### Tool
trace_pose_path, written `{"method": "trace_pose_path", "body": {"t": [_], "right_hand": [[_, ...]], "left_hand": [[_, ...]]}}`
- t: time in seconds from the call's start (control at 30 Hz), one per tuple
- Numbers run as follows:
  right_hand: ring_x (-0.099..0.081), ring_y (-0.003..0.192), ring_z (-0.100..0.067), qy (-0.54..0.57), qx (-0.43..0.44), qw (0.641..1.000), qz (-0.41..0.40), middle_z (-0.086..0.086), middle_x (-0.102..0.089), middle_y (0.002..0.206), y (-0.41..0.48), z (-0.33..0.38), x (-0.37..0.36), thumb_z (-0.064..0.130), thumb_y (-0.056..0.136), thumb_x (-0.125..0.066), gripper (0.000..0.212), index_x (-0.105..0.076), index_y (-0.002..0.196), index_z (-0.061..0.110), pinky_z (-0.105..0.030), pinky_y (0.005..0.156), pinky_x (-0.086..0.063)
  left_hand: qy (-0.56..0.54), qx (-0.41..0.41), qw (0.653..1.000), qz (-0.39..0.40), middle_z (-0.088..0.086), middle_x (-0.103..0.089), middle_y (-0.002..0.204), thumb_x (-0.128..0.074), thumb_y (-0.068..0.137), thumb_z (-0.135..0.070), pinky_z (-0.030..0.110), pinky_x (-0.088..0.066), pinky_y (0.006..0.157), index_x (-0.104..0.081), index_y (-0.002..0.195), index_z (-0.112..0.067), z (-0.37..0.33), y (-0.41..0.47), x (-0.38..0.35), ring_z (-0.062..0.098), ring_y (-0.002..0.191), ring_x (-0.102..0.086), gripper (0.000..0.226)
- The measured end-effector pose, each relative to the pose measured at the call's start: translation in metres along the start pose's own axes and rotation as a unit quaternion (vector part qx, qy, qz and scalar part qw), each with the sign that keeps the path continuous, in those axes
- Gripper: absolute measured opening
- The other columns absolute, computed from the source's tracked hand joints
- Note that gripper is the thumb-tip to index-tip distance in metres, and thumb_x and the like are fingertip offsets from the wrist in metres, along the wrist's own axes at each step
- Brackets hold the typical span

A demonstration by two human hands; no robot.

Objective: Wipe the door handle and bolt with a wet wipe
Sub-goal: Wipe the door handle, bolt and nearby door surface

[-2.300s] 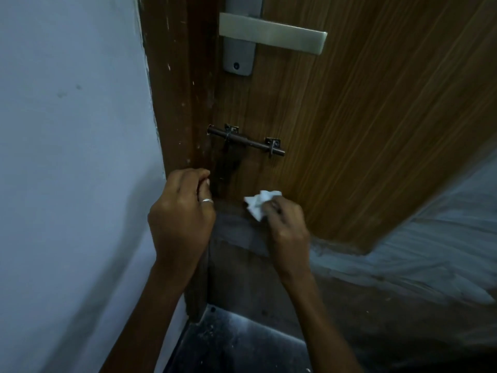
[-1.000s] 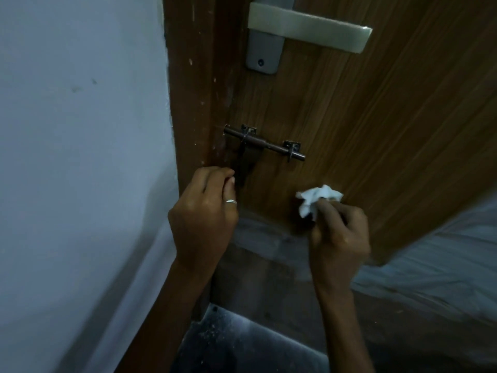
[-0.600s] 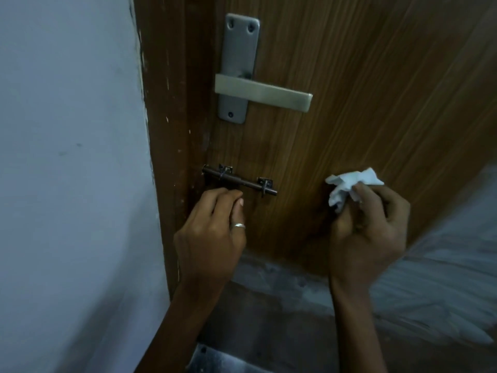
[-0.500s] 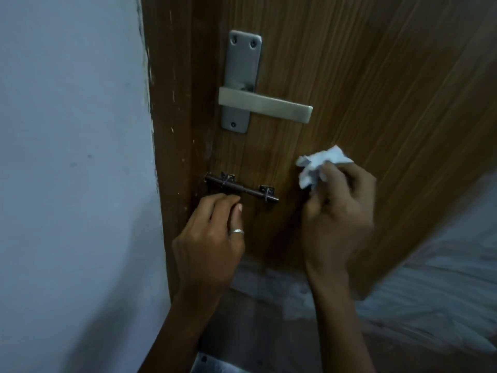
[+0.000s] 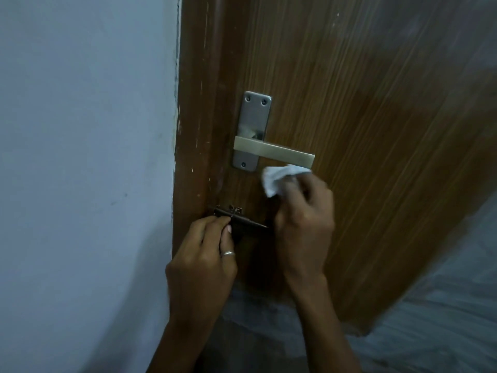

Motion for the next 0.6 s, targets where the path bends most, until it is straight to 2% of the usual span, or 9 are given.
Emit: {"method": "trace_pose_path", "body": {"t": [0.07, 0.13, 0.23, 0.33, 0.4, 0.47, 0.6], "right_hand": [[-0.055, 0.107, -0.023, 0.002, -0.045, 0.996, -0.072, -0.014, -0.062, 0.119, 0.013, -0.025, 0.030, -0.005, 0.091, -0.062, 0.026, -0.071, 0.113, 0.006, -0.010, 0.091, -0.030], [-0.057, 0.105, -0.023, 0.013, -0.067, 0.990, -0.123, -0.014, -0.062, 0.119, 0.030, -0.037, 0.051, 0.001, 0.094, -0.061, 0.021, -0.071, 0.113, 0.005, -0.010, 0.089, -0.033], [-0.058, 0.106, -0.023, 0.026, -0.055, 0.987, -0.149, -0.014, -0.063, 0.118, 0.061, -0.034, 0.063, 0.007, 0.096, -0.057, 0.021, -0.070, 0.112, 0.005, -0.008, 0.087, -0.034], [-0.061, 0.102, -0.021, 0.045, -0.013, 0.990, -0.134, -0.010, -0.065, 0.114, 0.101, -0.022, 0.067, 0.007, 0.092, -0.059, 0.019, -0.073, 0.106, 0.007, -0.007, 0.084, -0.036], [-0.062, 0.099, -0.020, 0.050, 0.029, 0.993, -0.101, -0.008, -0.066, 0.111, 0.126, -0.005, 0.064, 0.006, 0.089, -0.065, 0.017, -0.075, 0.103, 0.009, -0.018, 0.081, -0.048], [-0.063, 0.097, -0.020, 0.049, 0.075, 0.995, -0.047, -0.007, -0.066, 0.111, 0.143, 0.020, 0.051, 0.008, 0.089, -0.070, 0.016, -0.075, 0.104, 0.009, -0.028, 0.080, -0.054], [-0.060, 0.093, -0.018, 0.022, 0.159, 0.986, 0.045, -0.005, -0.061, 0.108, 0.157, 0.078, 0.017, 0.010, 0.091, -0.068, 0.014, -0.074, 0.104, 0.011, -0.031, 0.077, -0.054]], "left_hand": [[-0.006, -0.006, 1.000, 0.002, 0.004, -0.071, 0.110, -0.067, 0.091, -0.015, 0.013, -0.044, 0.074, -0.075, 0.109, -0.010, -0.001, 0.002, 0.001, 0.017, 0.087, -0.069, 0.020], [-0.008, -0.010, 1.000, 0.002, 0.004, -0.071, 0.109, -0.067, 0.092, -0.015, 0.014, -0.044, 0.074, -0.074, 0.109, -0.009, -0.002, 0.003, 0.001, 0.016, 0.086, -0.069, 0.019], [-0.022, -0.012, 1.000, -0.005, 0.005, -0.072, 0.109, -0.068, 0.092, -0.014, 0.012, -0.043, 0.075, -0.074, 0.109, -0.008, -0.007, 0.005, 0.003, 0.016, 0.087, -0.069, 0.019], [-0.026, -0.025, 0.999, -0.009, 0.006, -0.072, 0.109, -0.064, 0.093, -0.017, 0.014, -0.047, 0.075, -0.074, 0.109, -0.008, -0.010, 0.007, 0.009, 0.016, 0.087, -0.069, 0.021], [-0.025, -0.021, 0.999, -0.008, 0.006, -0.072, 0.109, -0.063, 0.093, -0.020, 0.016, -0.049, 0.074, -0.074, 0.110, -0.008, -0.007, 0.009, 0.012, 0.017, 0.087, -0.070, 0.023], [-0.025, -0.014, 1.000, -0.011, 0.006, -0.072, 0.109, -0.062, 0.093, -0.021, 0.016, -0.049, 0.074, -0.074, 0.110, -0.008, -0.004, 0.011, 0.014, 0.018, 0.086, -0.070, 0.024], [-0.032, -0.021, 0.999, -0.020, 0.006, -0.072, 0.109, -0.063, 0.092, -0.019, 0.014, -0.047, 0.074, -0.074, 0.109, -0.007, -0.008, 0.014, 0.018, 0.017, 0.086, -0.070, 0.023]]}}
Point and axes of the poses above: each hand's wrist, its own y-axis towards the middle knuckle, its own x-axis out of the back of the hand, z = x × y, the point moved 8 cm from there along y, towards the middle knuckle
